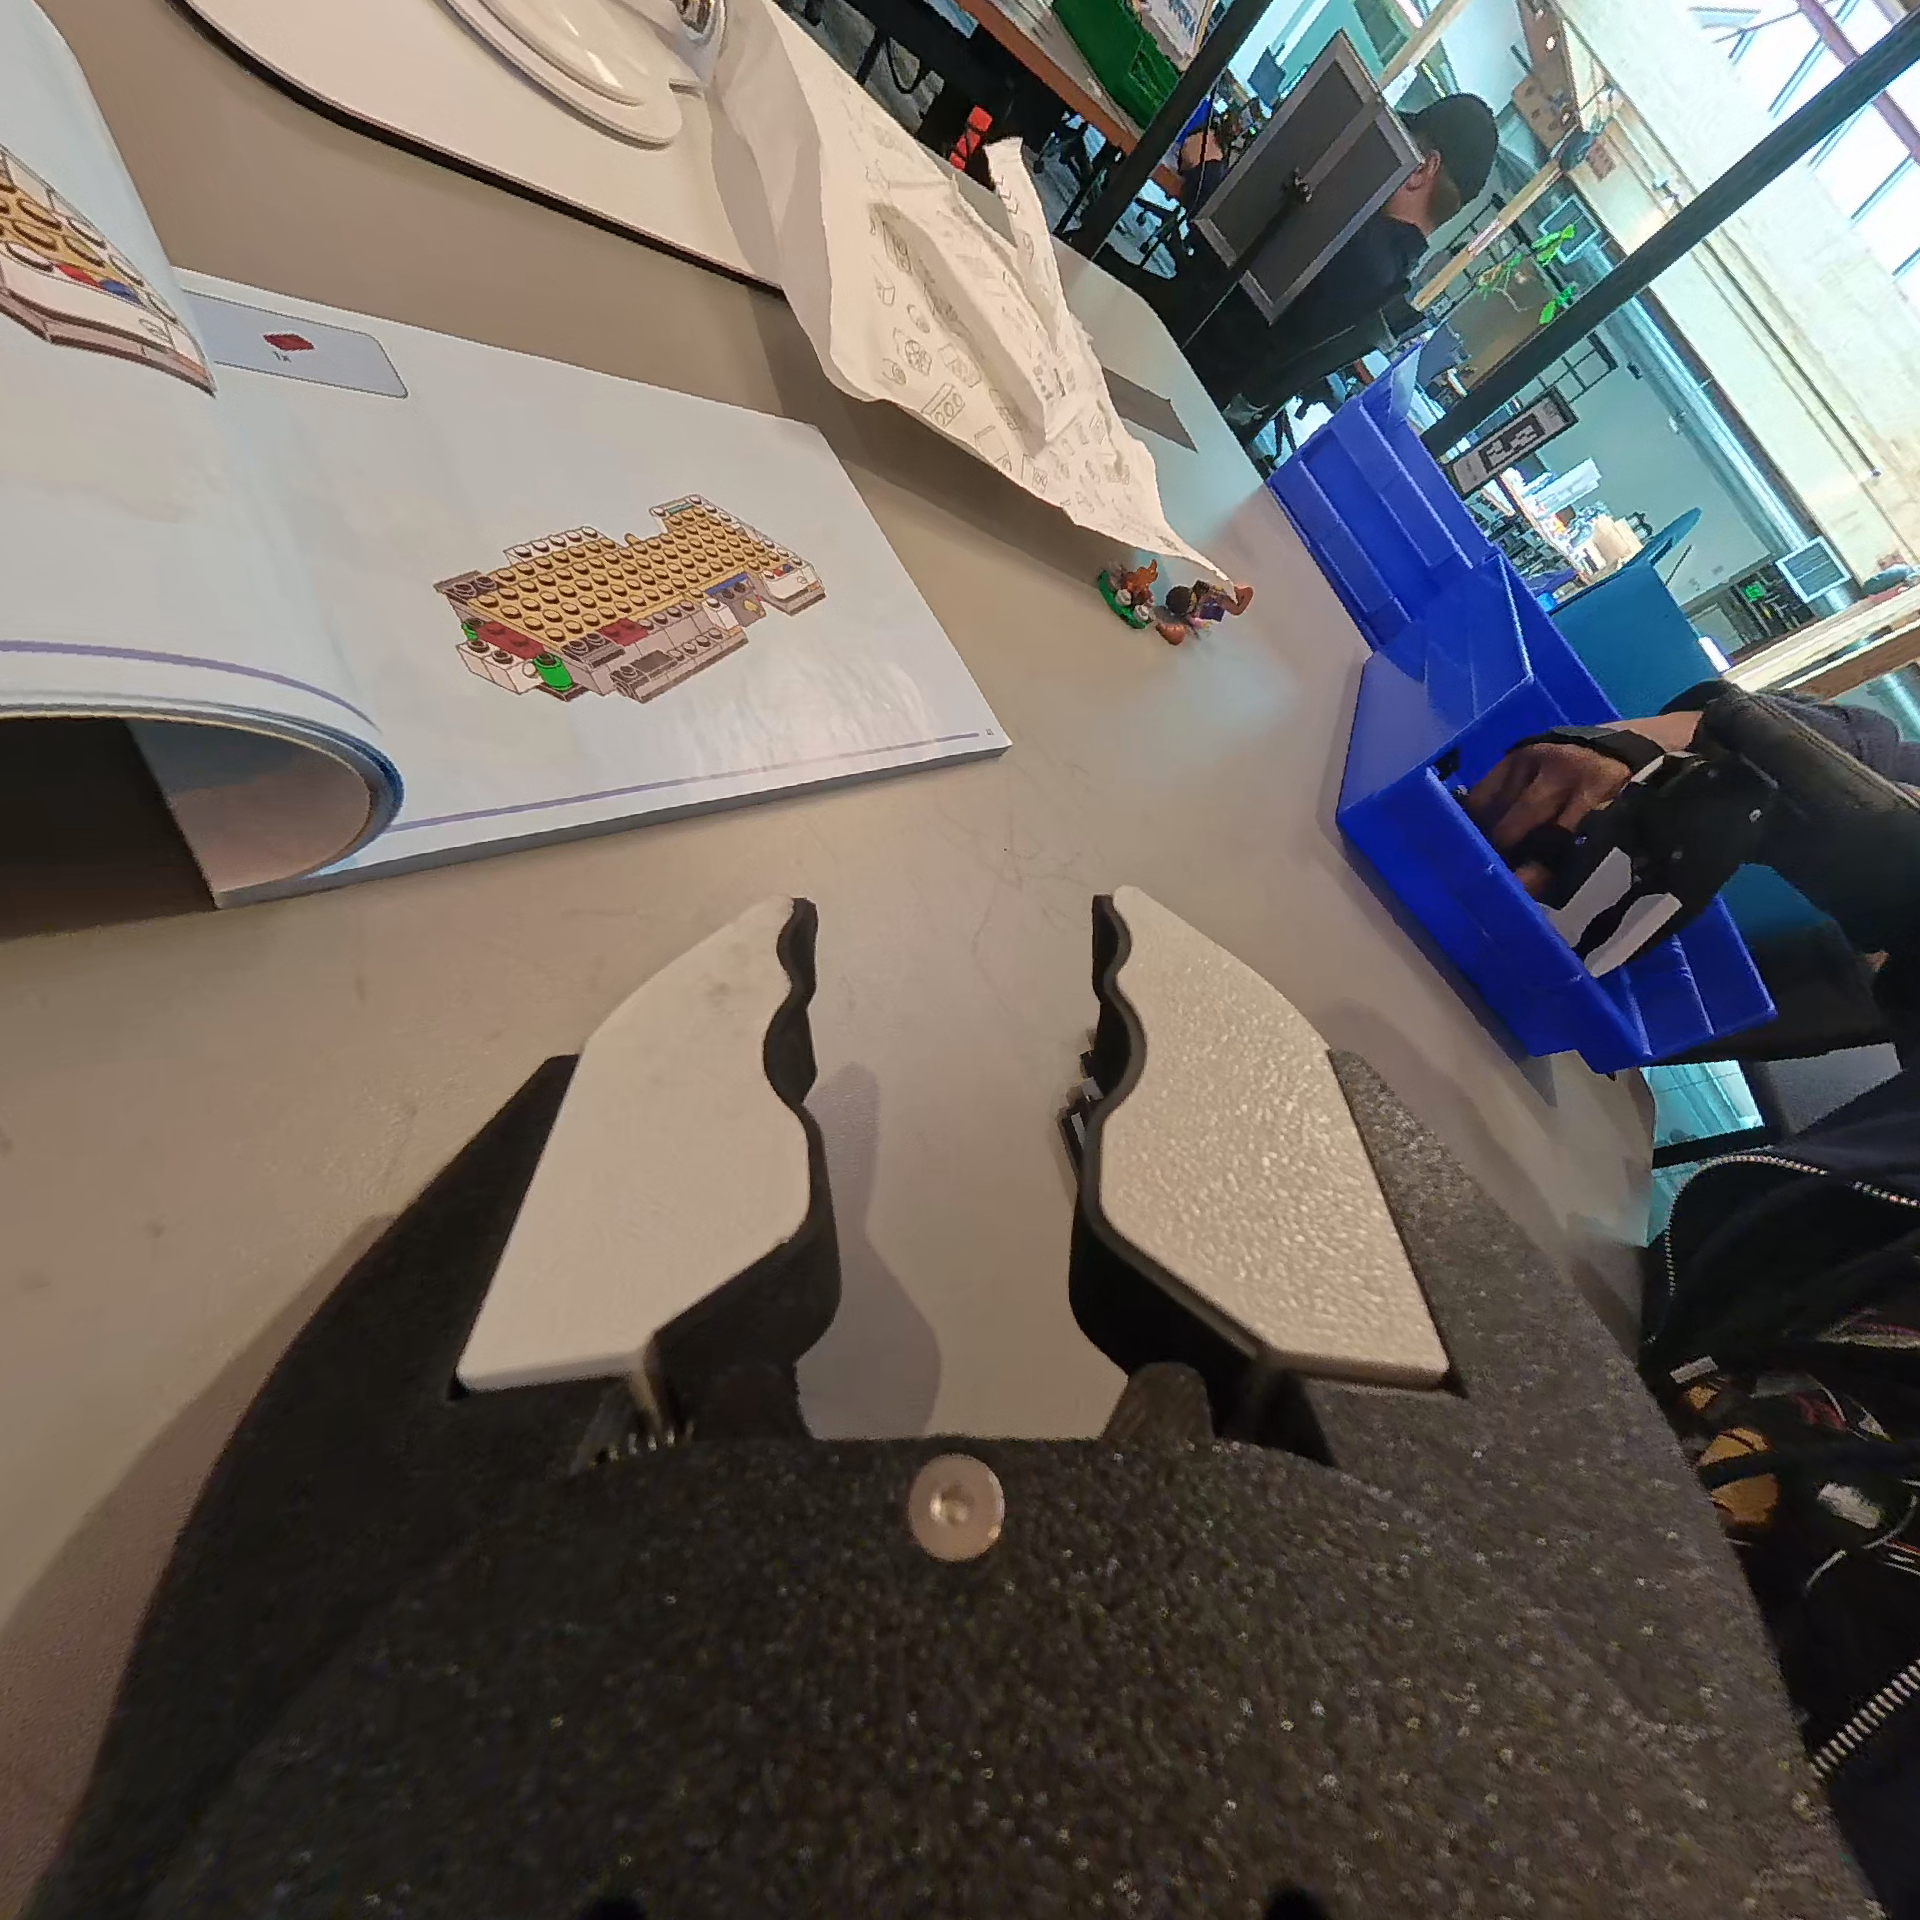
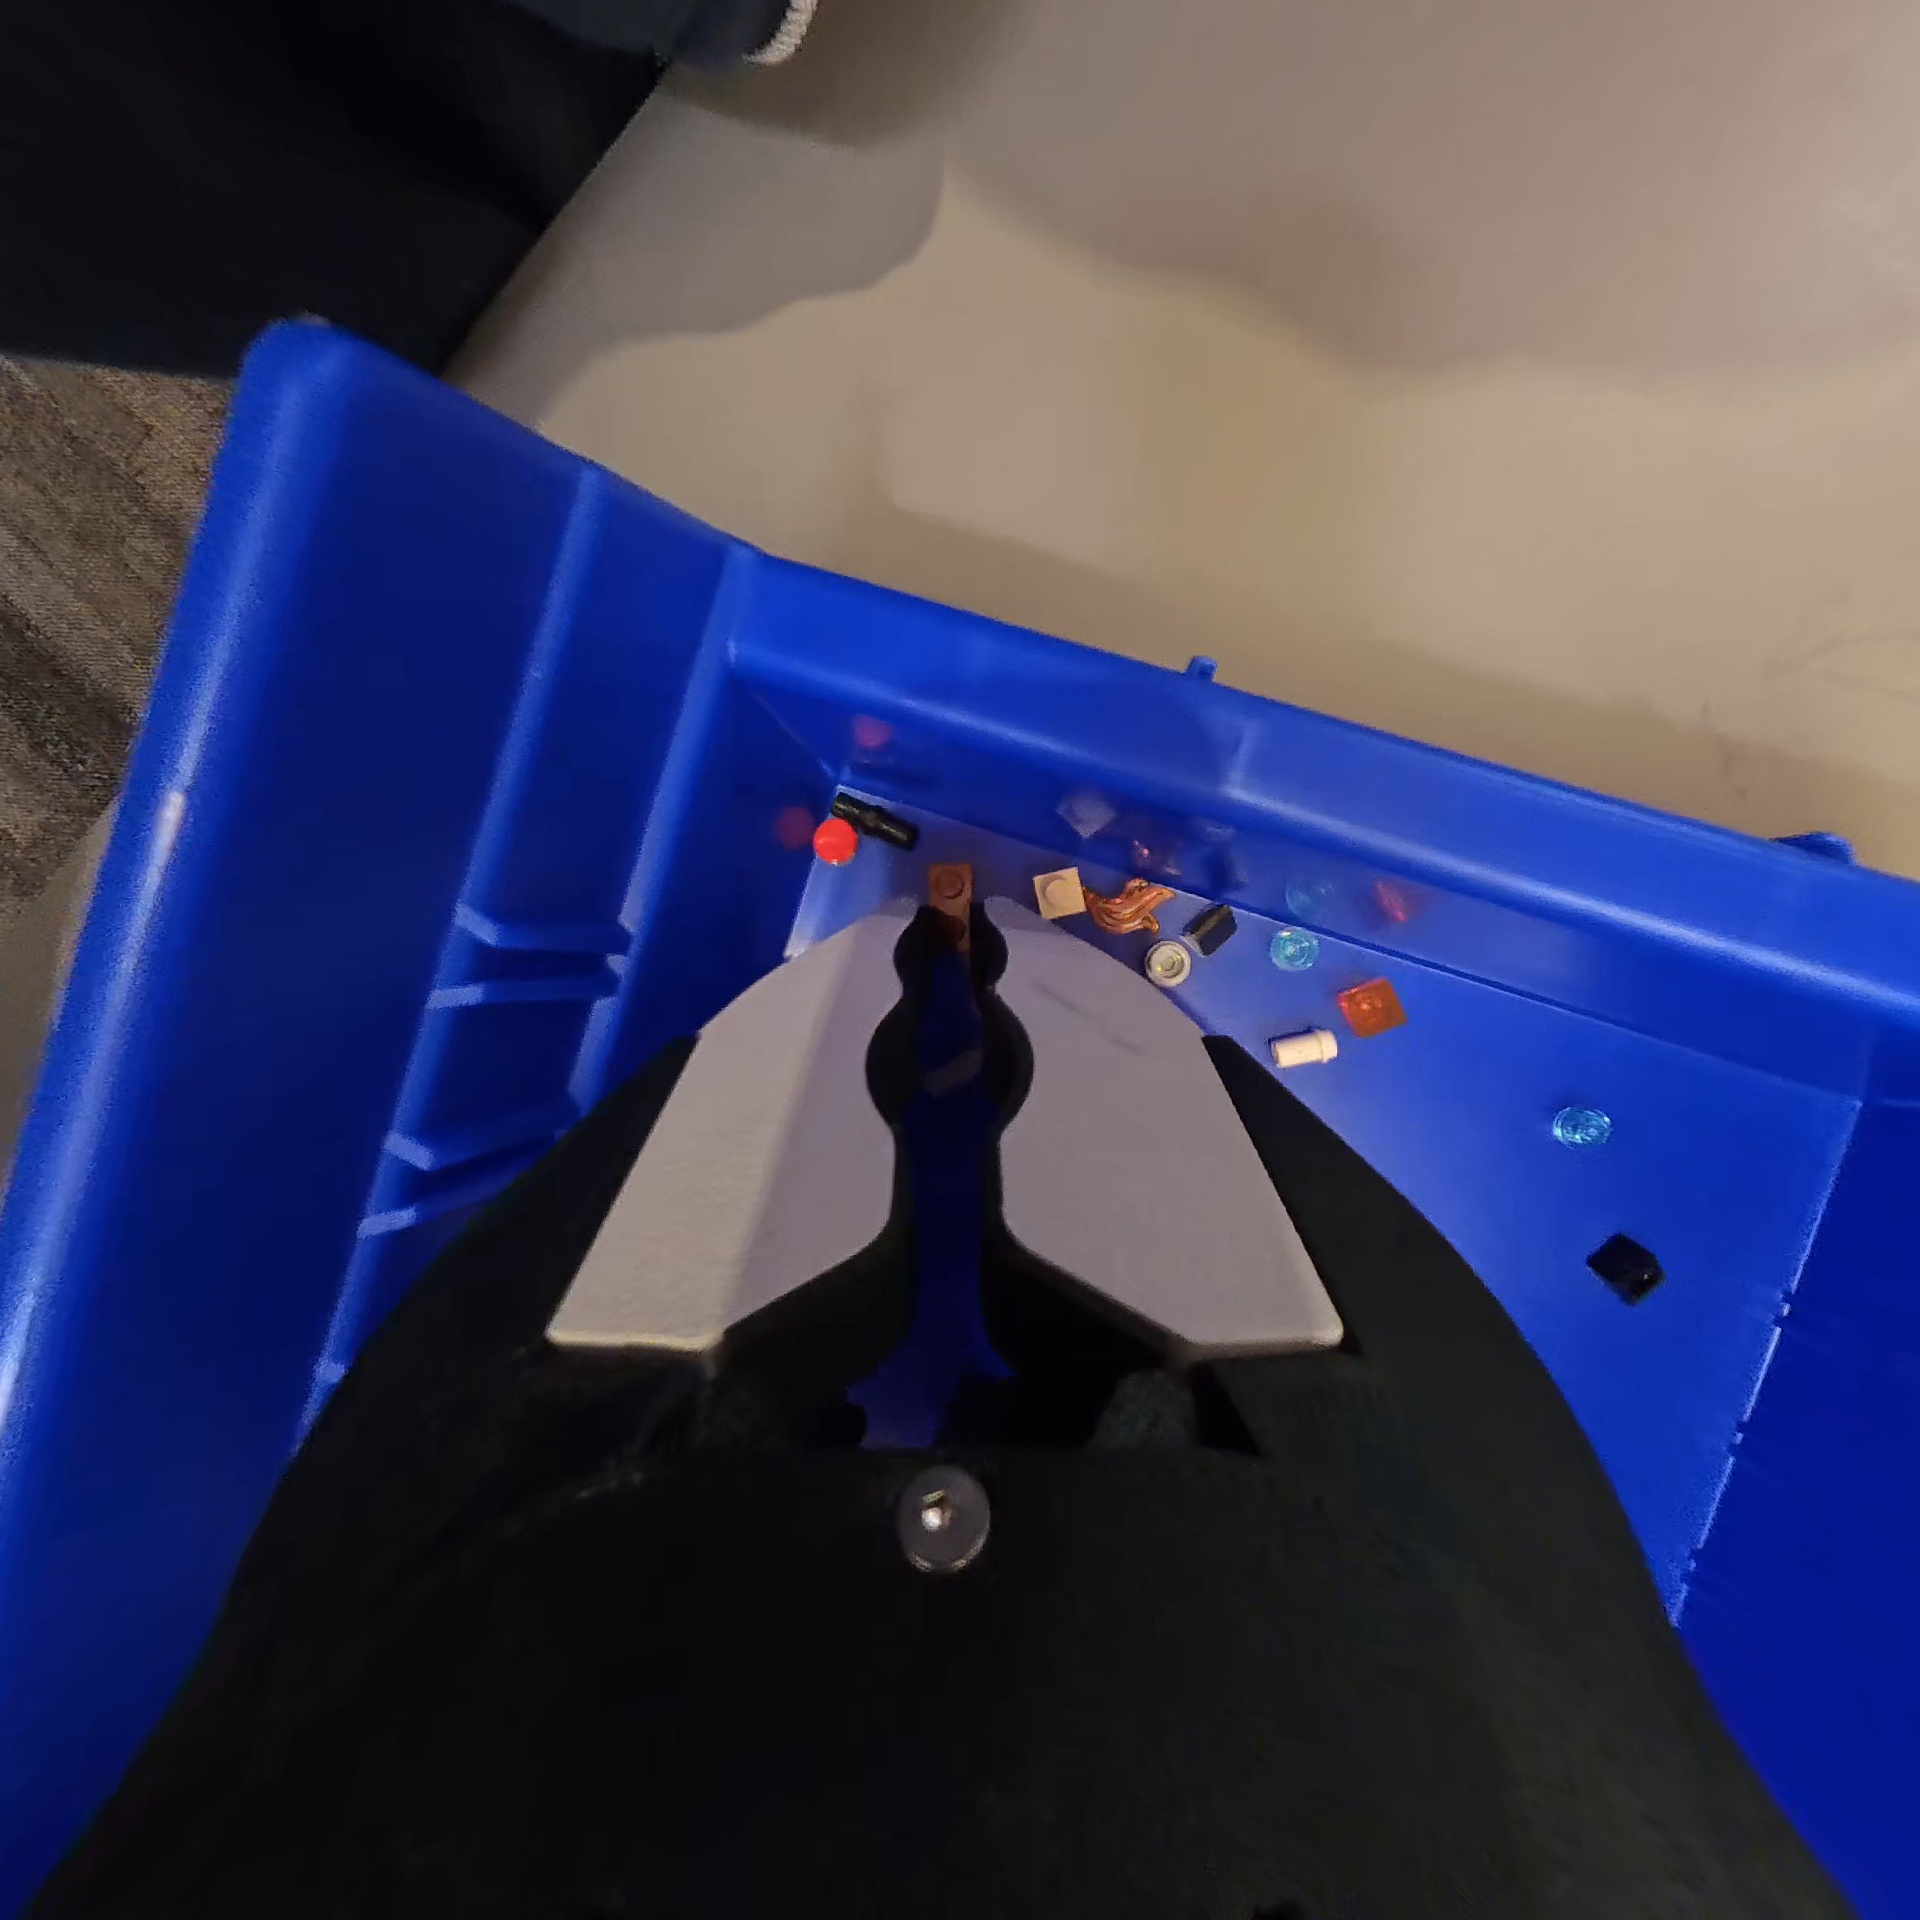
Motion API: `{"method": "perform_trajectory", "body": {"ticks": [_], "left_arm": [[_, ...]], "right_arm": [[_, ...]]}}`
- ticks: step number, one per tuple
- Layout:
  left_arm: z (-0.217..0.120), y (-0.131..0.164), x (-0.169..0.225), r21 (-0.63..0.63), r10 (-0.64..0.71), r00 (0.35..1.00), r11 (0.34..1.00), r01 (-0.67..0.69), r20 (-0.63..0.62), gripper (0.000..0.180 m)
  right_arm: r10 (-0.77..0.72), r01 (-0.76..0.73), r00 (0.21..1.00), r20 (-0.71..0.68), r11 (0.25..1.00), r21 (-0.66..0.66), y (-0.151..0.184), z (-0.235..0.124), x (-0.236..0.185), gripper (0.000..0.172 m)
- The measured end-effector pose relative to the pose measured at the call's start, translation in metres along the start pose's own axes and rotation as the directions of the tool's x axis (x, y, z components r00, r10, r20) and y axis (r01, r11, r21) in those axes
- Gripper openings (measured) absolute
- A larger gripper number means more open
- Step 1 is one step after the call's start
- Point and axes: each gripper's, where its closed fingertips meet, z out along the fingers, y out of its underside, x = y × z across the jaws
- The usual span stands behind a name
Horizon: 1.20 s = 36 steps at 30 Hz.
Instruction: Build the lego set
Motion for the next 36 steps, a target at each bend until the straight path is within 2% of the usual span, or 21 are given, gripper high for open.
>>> {"method": "perform_trajectory", "body": {"ticks": [6, 10, 15, 18, 22, 25, 31, 36], "left_arm": [[-0.001, 0.000, 0.002, 0.007, 0.013, 1.000, 1.000, -0.013, -0.005, 0.052], [-0.001, 0.000, 0.007, 0.010, 0.042, 0.999, 0.999, -0.042, -0.022, 0.052], [0.000, 0.003, 0.018, -0.005, 0.097, 0.992, 0.995, -0.098, -0.077, 0.051], [0.001, 0.003, 0.025, -0.028, 0.144, 0.979, 0.988, -0.149, -0.146, 0.051], [-0.001, -0.004, 0.022, -0.034, 0.204, 0.957, 0.976, -0.215, -0.206, 0.051], [-0.012, -0.014, 0.023, 0.018, 0.144, 0.949, 0.989, -0.145, -0.281, 0.051], [-0.034, -0.018, 0.004, 0.050, 0.131, 0.970, 0.991, -0.123, -0.203, 0.050], [-0.048, -0.029, -0.016, 0.075, 0.095, 0.988, 0.993, -0.086, -0.125, 0.050]], "right_arm": [[0.027, -0.031, 0.998, -0.061, 0.998, -0.059, 0.006, -0.007, 0.005, 0.005], [0.070, -0.088, 0.985, -0.159, 0.990, -0.107, 0.002, -0.031, 0.015, 0.005], [0.079, -0.136, 0.932, -0.354, 0.981, -0.139, -0.034, -0.070, 0.040, 0.005], [0.065, -0.132, 0.909, -0.413, 0.982, -0.137, -0.072, -0.073, 0.060, 0.005], [-0.011, -0.058, 0.905, -0.425, 0.987, -0.149, -0.131, -0.046, 0.102, 0.004], [-0.085, 0.018, 0.909, -0.409, 0.986, -0.164, -0.172, -0.018, 0.145, 0.004], [-0.142, 0.098, 0.925, -0.352, 0.985, -0.141, -0.236, 0.039, 0.243, 0.004], [-0.109, 0.084, 0.969, -0.223, 0.989, -0.119, -0.253, 0.087, 0.288, 0.004]]}}
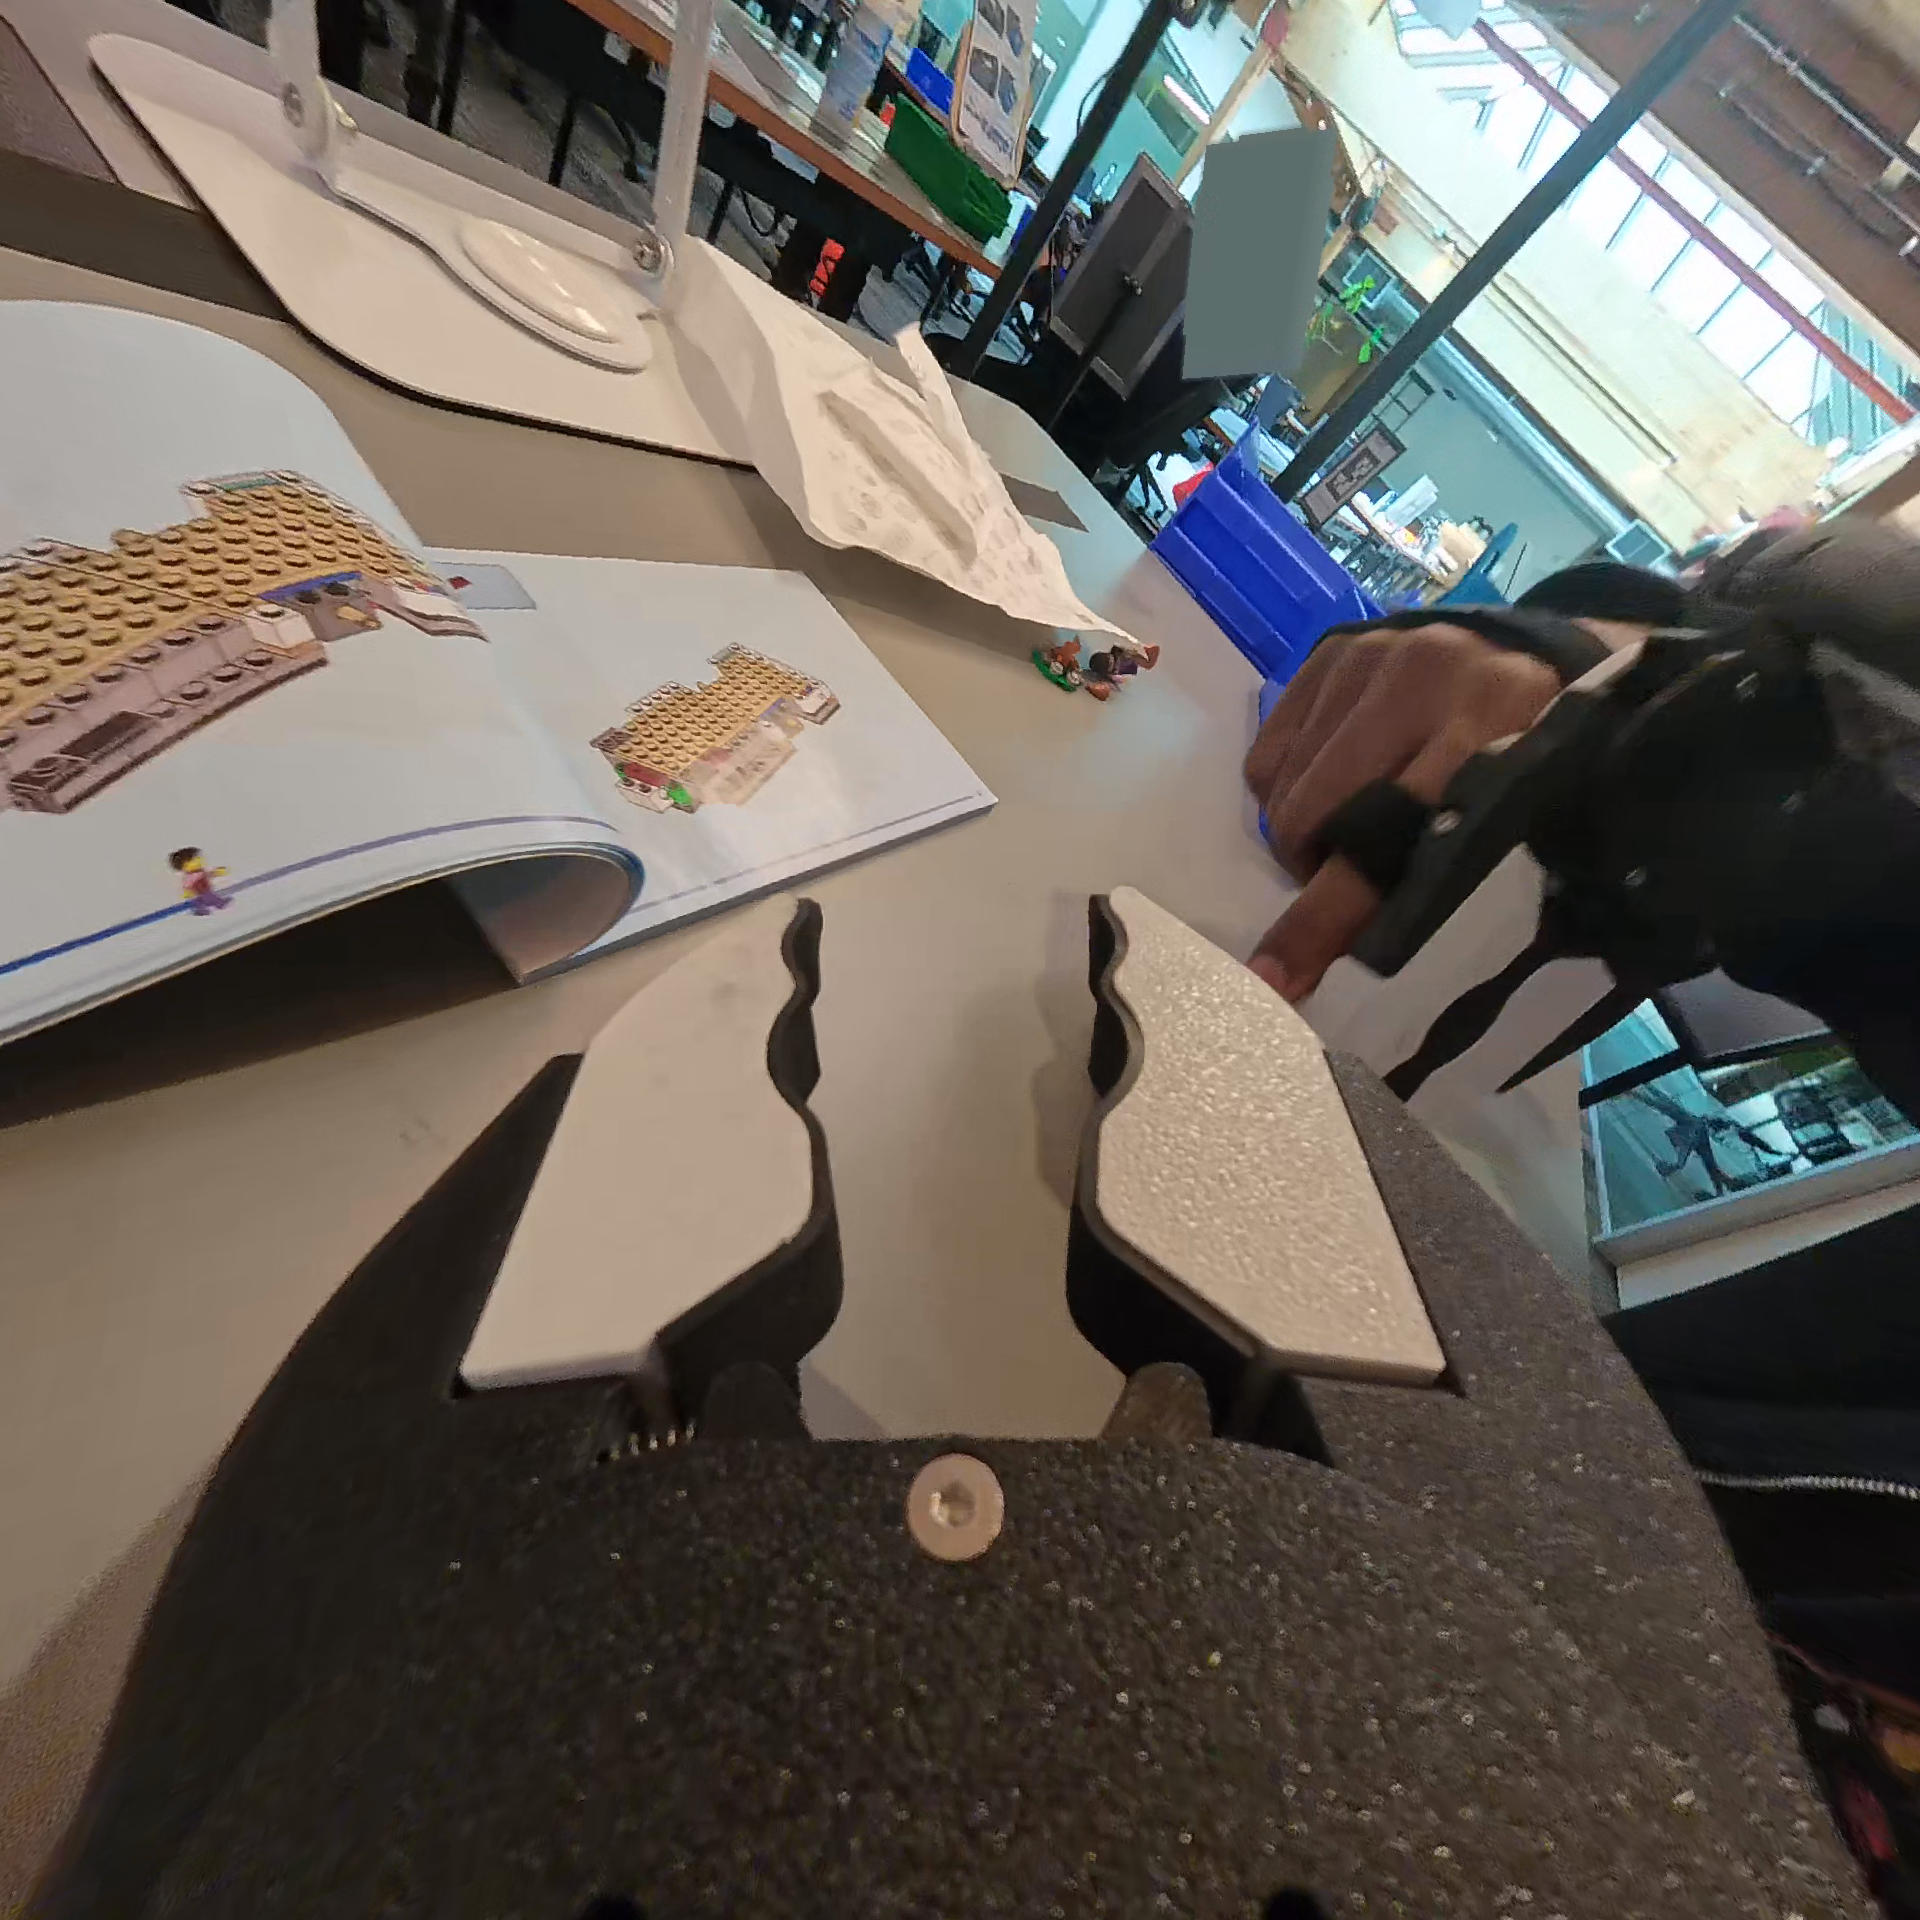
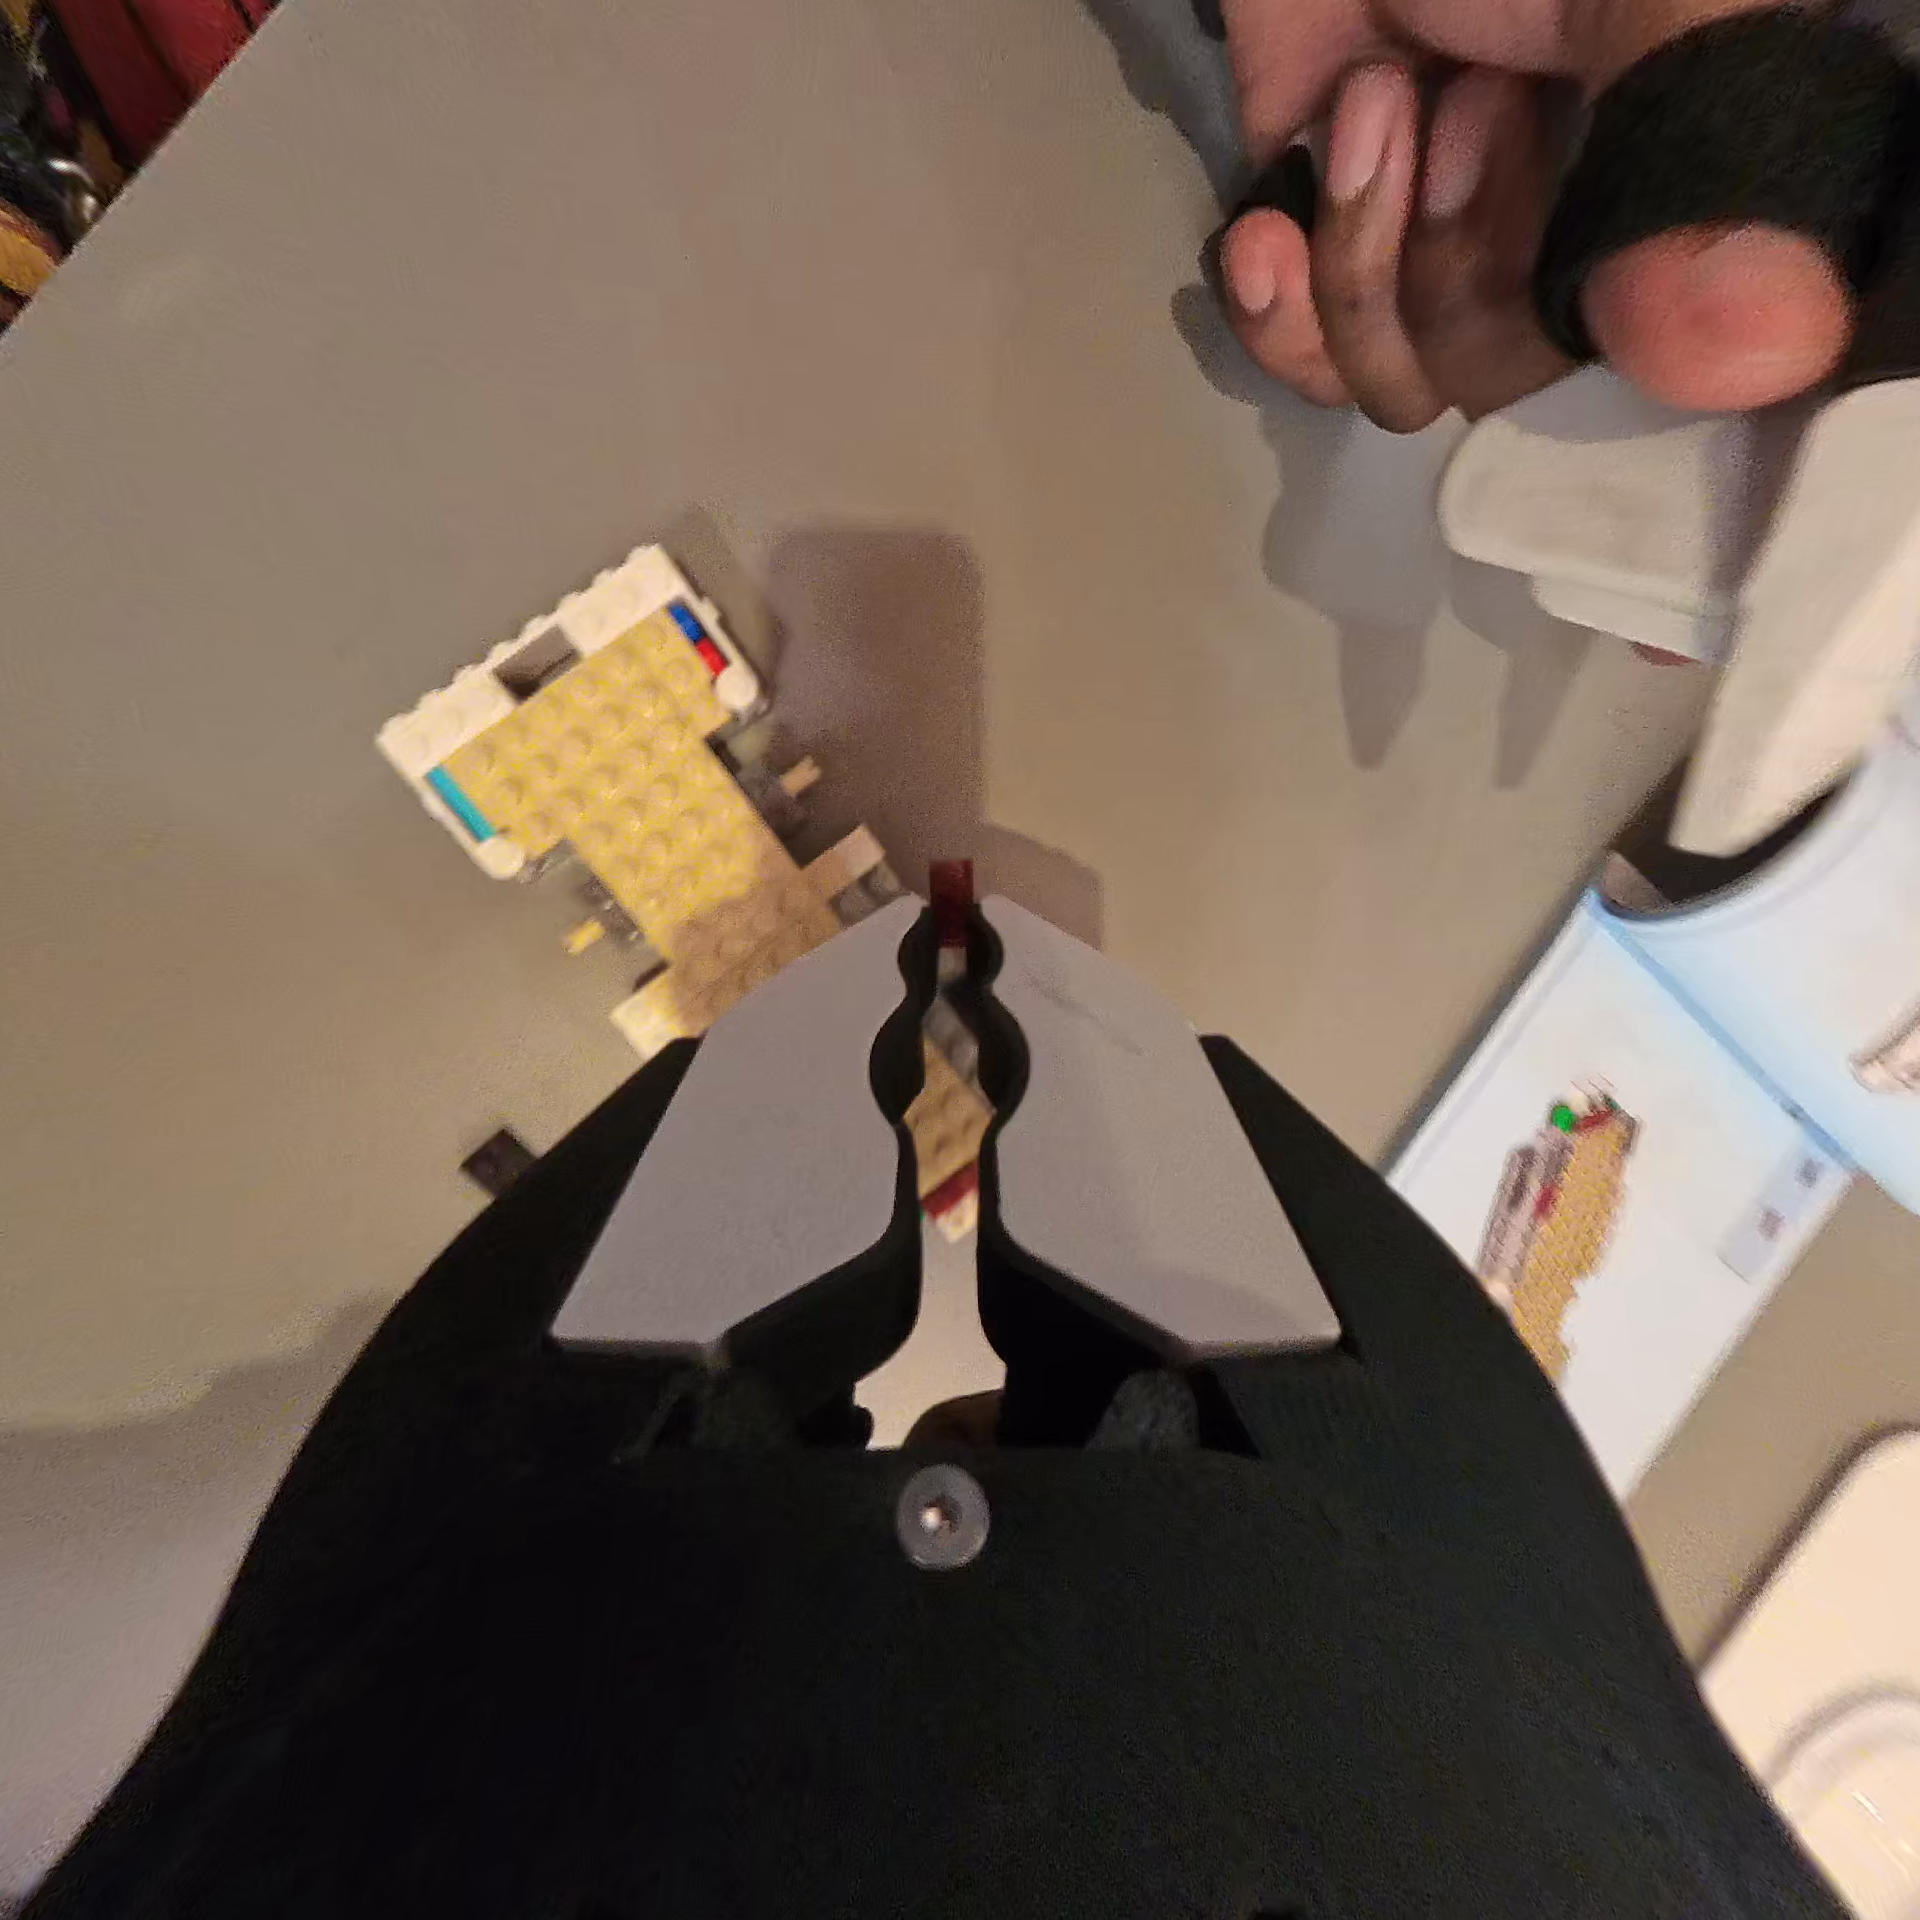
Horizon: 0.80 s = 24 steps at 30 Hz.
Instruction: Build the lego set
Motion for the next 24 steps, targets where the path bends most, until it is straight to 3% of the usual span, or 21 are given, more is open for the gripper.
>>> {"method": "perform_trajectory", "body": {"ticks": [7, 13, 18, 21, 24], "left_arm": [[-0.005, -0.005, 0.000, 0.019, -0.032, 0.999, 0.999, 0.032, -0.001, 0.050], [-0.003, -0.001, 0.003, -0.002, -0.037, 0.999, 0.999, 0.037, -0.012, 0.050], [-0.001, 0.002, 0.006, -0.015, -0.053, 0.998, 0.999, 0.052, -0.025, 0.050], [0.003, 0.006, 0.011, -0.034, -0.065, 0.997, 0.997, 0.064, -0.048, 0.050], [0.011, 0.015, 0.016, -0.073, -0.075, 0.995, 0.995, 0.070, -0.070, 0.050]], "right_arm": [[0.094, -0.087, 0.991, 0.099, 0.994, -0.067, 0.013, 0.038, 0.010, 0.007], [0.248, -0.248, 0.966, -0.077, 0.969, 0.018, 0.011, 0.001, 0.019, 0.018], [0.553, -0.561, 0.795, -0.249, 0.827, 0.046, 0.056, -0.036, -0.032, 0.023], [0.702, -0.696, 0.676, -0.225, 0.708, 0.117, 0.071, -0.028, -0.083, 0.025], [0.747, -0.732, 0.624, -0.229, 0.661, 0.163, 0.073, -0.015, -0.109, 0.031]]}}
